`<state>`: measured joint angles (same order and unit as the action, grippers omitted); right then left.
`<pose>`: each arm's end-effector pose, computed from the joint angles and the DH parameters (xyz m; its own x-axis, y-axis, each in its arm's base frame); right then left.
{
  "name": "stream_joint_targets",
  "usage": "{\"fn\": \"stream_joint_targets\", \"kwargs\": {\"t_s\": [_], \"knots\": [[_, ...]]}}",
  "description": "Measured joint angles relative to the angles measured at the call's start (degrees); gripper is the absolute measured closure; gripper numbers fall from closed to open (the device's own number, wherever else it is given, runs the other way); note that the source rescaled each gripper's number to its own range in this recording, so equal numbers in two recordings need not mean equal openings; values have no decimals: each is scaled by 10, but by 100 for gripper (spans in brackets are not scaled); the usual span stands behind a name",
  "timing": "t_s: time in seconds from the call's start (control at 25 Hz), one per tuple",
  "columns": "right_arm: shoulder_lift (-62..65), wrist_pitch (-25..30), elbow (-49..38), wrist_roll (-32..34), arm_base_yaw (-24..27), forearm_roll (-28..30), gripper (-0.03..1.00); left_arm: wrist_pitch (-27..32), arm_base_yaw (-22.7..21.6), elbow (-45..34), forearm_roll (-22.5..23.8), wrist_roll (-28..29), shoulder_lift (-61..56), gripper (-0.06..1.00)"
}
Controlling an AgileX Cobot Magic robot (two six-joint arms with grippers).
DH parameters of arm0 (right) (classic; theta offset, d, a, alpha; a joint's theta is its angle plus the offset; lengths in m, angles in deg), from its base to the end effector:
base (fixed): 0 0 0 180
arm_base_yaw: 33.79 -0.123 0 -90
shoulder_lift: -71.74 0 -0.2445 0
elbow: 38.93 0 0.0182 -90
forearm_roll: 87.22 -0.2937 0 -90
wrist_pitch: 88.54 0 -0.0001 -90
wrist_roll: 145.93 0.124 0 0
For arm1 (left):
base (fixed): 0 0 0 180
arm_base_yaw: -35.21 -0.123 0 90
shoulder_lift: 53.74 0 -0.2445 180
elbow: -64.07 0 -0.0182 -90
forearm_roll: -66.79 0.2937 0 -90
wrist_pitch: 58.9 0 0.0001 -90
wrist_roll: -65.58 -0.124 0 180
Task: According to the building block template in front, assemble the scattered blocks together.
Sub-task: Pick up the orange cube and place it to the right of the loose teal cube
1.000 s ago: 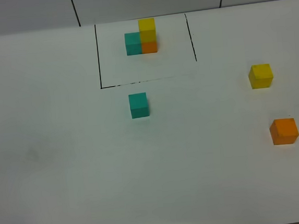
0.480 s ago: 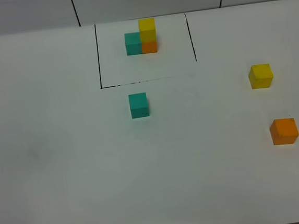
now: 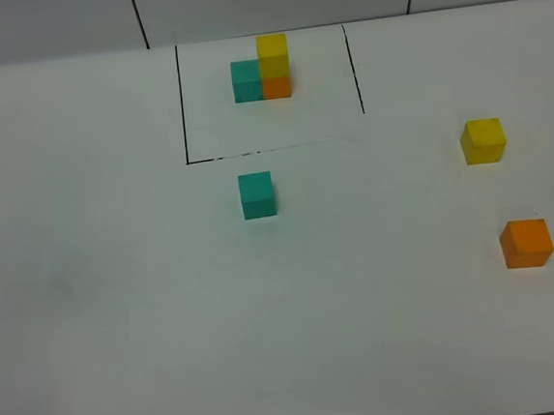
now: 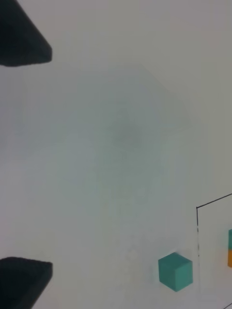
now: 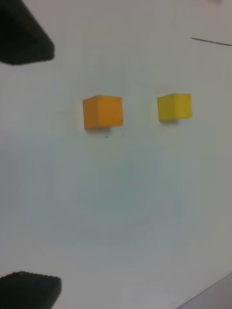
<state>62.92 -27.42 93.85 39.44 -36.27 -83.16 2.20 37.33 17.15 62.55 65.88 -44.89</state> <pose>0.1022 -0.0033 0.2832 -0.4536 0.0397 -0.8903 0.0390 0.9989 0.0247 0.1010 -0.0118 0.2850 -0.4541 -0.0242 -0.8906 0.0761 0.9949 -0.0658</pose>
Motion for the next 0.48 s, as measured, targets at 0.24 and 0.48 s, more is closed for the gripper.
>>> {"fn": "stream_joint_targets", "kwargs": {"t_s": [0.24,0.48], "knots": [[0,0,0,0,0,0,2,0,0,0,0,0,0,9],[0,0,0,0,0,0,2,0,0,0,0,0,0,9]]}}
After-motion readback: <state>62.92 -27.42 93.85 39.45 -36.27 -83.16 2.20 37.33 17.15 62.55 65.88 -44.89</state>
